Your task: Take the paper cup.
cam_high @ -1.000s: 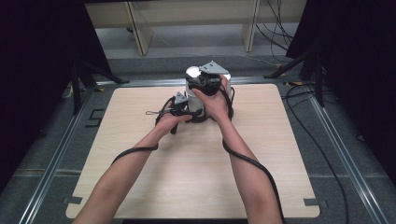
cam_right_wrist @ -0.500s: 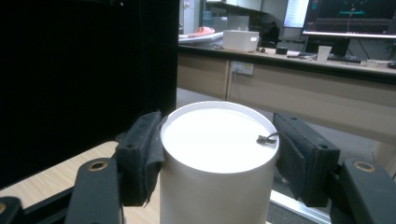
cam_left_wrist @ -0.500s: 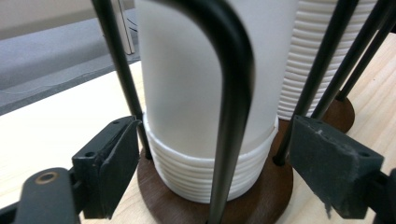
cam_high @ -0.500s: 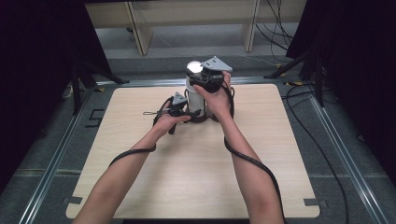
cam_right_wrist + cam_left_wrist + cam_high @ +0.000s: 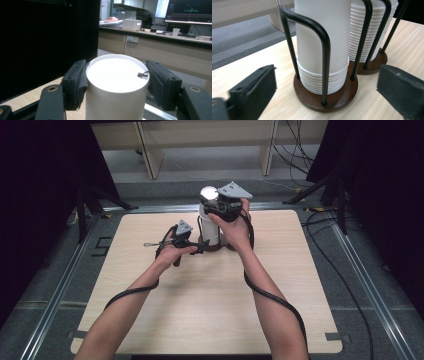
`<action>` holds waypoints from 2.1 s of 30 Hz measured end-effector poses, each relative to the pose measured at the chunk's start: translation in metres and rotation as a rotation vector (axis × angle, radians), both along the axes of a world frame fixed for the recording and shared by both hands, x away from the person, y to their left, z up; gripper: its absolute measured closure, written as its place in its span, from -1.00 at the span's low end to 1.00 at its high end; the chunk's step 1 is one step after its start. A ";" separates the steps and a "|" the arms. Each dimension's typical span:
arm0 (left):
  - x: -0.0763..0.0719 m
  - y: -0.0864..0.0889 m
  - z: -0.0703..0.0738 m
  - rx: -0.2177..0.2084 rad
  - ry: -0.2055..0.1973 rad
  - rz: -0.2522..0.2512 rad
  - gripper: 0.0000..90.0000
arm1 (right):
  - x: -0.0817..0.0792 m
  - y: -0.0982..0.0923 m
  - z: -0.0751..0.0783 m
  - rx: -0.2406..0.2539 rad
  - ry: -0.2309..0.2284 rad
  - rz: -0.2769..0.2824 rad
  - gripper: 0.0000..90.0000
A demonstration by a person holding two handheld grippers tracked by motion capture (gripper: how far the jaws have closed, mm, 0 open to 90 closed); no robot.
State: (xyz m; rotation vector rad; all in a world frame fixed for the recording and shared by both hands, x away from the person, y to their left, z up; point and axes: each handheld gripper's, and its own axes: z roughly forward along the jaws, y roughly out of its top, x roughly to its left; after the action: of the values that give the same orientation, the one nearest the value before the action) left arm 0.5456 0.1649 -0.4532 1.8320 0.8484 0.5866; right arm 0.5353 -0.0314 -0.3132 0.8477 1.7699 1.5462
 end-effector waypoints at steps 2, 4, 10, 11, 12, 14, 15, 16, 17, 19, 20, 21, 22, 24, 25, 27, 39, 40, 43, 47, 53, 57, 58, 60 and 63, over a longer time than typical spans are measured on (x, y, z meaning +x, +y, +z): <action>-0.003 0.004 0.003 0.004 -0.009 0.002 -1.00 | -0.004 -0.001 0.000 0.007 0.012 0.011 -0.19; -0.007 0.008 0.007 0.019 -0.020 -0.001 -1.00 | -0.008 -0.003 -0.001 0.011 0.013 0.016 -0.19; -0.020 0.016 0.020 -0.032 -0.058 -0.014 -1.00 | -0.020 -0.008 -0.003 0.015 0.023 0.032 -0.19; -0.023 0.018 0.021 -0.048 -0.060 -0.018 -1.00 | -0.021 -0.009 -0.003 0.010 0.010 0.030 -0.19; -0.025 0.019 0.022 -0.057 -0.056 -0.019 -1.00 | -0.023 -0.009 -0.004 0.018 0.026 0.034 -0.19; -0.030 0.022 0.024 -0.061 -0.068 -0.025 -1.00 | -0.026 -0.010 -0.006 0.011 0.028 0.036 -0.20; -0.033 0.023 0.024 -0.053 -0.076 -0.030 -1.00 | -0.028 -0.010 -0.007 0.023 0.033 0.037 -0.19; -0.035 0.023 0.024 -0.051 -0.083 -0.033 -1.00 | -0.029 -0.012 -0.008 0.007 0.021 0.037 -0.19; -0.038 0.024 0.024 -0.052 -0.088 -0.036 -1.00 | -0.030 -0.011 -0.009 0.024 0.038 0.042 -0.20; -0.043 0.027 0.025 -0.055 -0.090 -0.041 -1.00 | -0.033 -0.015 -0.010 0.021 0.033 0.038 -0.19; -0.045 0.027 0.025 -0.057 -0.097 -0.047 -1.00 | -0.036 -0.015 -0.011 0.033 0.046 0.046 -0.19; -0.049 0.028 0.025 -0.054 -0.100 -0.049 -1.00 | -0.037 -0.016 -0.012 0.036 0.052 0.048 -0.19; -0.052 0.029 0.025 -0.059 -0.102 -0.057 -1.00 | -0.040 -0.018 -0.014 0.037 0.053 0.045 -0.19; -0.057 0.031 0.024 -0.064 -0.105 -0.064 -1.00 | -0.044 -0.021 -0.017 0.051 0.060 0.051 -0.20; -0.060 0.031 0.024 -0.072 -0.105 -0.066 -1.00 | -0.047 -0.022 -0.018 0.060 0.066 0.048 -0.20; -0.067 0.032 0.022 -0.076 -0.109 -0.078 -1.00 | -0.051 -0.025 -0.021 0.050 0.063 0.044 -0.20; -0.100 0.030 0.010 -0.116 -0.112 -0.116 -1.00 | -0.076 -0.046 -0.044 0.104 0.148 0.037 -0.20; -0.102 0.030 0.010 -0.113 -0.110 -0.120 -1.00 | -0.076 -0.048 -0.046 0.098 0.131 0.040 -0.20; -0.109 0.030 0.010 -0.119 -0.117 -0.130 -1.00 | -0.081 -0.053 -0.051 0.118 0.170 0.029 -0.20; -0.114 0.031 0.010 -0.127 -0.128 -0.129 -1.00 | -0.085 -0.062 -0.058 0.150 0.197 0.010 -0.19; -0.120 0.030 0.009 -0.128 -0.131 -0.139 -1.00 | -0.087 -0.073 -0.072 0.183 0.251 -0.018 -0.19; -0.123 0.028 0.011 -0.145 -0.143 -0.157 -1.00 | -0.087 -0.082 -0.081 0.186 0.266 -0.049 -0.20; -0.123 0.028 0.011 -0.144 -0.143 -0.159 -1.00 | -0.087 -0.083 -0.083 0.199 0.275 -0.048 -0.19; -0.124 0.027 0.011 -0.147 -0.142 -0.162 -1.00 | -0.086 -0.086 -0.087 0.209 0.287 -0.050 -0.19; -0.124 0.025 0.010 -0.144 -0.140 -0.168 -1.00 | -0.087 -0.089 -0.089 0.227 0.305 -0.054 -0.20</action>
State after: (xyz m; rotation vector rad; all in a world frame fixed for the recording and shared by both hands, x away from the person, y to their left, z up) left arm 0.4211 0.1899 -0.4432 1.6905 0.6203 0.5259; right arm 0.4484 -0.1204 -0.4026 1.2913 1.7802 1.6737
